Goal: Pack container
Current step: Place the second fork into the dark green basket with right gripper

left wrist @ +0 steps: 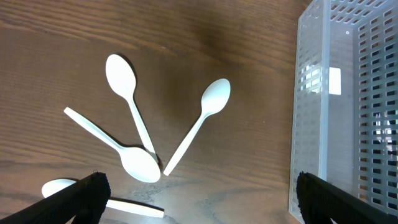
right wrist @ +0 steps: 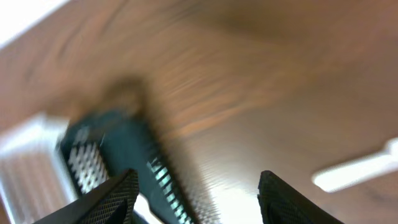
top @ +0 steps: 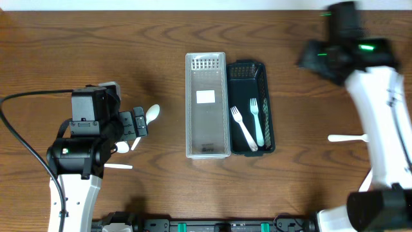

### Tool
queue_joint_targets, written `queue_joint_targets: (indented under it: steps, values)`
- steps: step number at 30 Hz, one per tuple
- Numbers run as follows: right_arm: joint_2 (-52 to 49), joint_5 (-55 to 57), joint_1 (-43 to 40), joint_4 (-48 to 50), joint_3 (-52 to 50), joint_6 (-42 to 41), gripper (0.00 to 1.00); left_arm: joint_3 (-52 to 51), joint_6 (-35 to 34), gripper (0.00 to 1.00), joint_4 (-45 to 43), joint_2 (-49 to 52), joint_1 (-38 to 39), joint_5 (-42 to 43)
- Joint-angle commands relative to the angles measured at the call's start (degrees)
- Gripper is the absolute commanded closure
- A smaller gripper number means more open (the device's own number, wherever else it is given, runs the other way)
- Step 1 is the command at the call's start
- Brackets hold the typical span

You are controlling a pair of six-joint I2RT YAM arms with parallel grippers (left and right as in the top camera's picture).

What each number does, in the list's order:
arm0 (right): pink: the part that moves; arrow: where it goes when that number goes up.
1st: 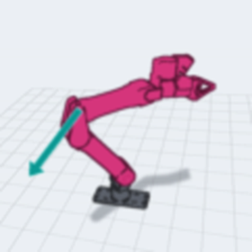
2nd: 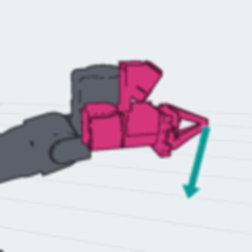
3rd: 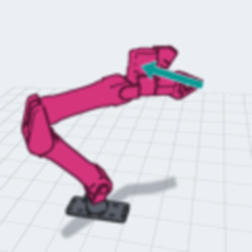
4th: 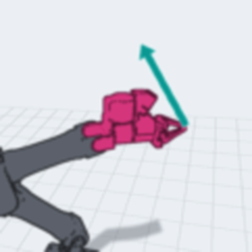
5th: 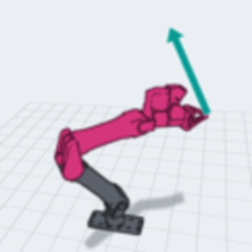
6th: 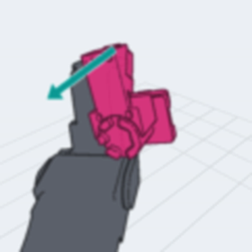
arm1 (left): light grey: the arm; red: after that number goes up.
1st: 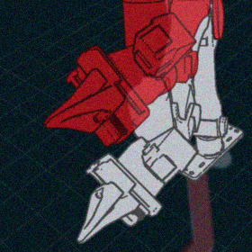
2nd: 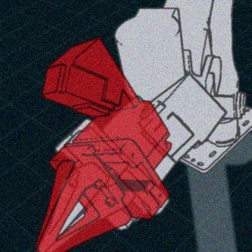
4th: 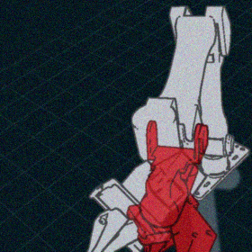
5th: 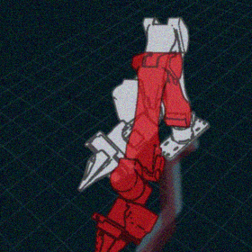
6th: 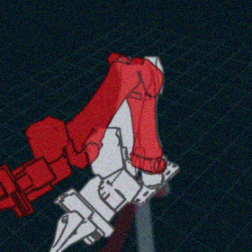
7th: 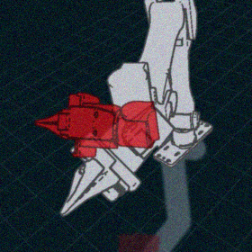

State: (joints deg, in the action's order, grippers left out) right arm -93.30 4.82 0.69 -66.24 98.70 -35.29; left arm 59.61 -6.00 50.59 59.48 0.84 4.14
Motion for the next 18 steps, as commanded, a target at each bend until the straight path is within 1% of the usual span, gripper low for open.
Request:
queue_joint_targets:
  steps: [1, 3, 5, 7, 9, 11, 14, 18]
  values:
    - [0.0, 1.5, -6.1, -3.7, -0.1, -14.2, 0.34, 1.0, 0.3, 0.02, 0.0, -0.1, -0.2, -0.1]
    - [-0.4, 2.1, -10.3, -6.8, -1.3, -22.1, 0.21, 1.0, 0.3, 0.02, 0.0, -0.1, -0.2, -0.1]
    - [-1.0, 3.3, -14.1, -9.2, -3.6, -29.5, 0.21, 1.0, 0.3, 0.02, 0.2, -0.1, -0.2, 0.0]
    - [-1.5, 3.3, -17.0, -9.2, -6.6, -32.9, 0.21, 1.0, 0.3, 0.02, 0.4, -0.1, -0.2, 0.0]
    - [-1.9, 3.3, -20.2, -7.0, -11.3, -34.1, 0.19, 1.0, 0.3, 0.02, 0.7, -0.1, -0.2, 0.0]
    - [-2.5, 3.3, -22.5, -4.6, -15.1, -34.1, 0.11, 1.0, 0.3, 0.02, 0.8, -0.1, -0.2, 0.0]
    - [-3.9, 3.3, -26.0, -0.2, -21.6, -34.1, 0.1, 1.0, 0.3, 0.02, 0.9, -0.1, -0.2, 0.0]
    - [-6.0, 3.3, -29.3, 5.1, -27.6, -34.0, 0.11, 1.0, 0.3, 0.02, 1.3, -0.1, -0.2, 0.0]
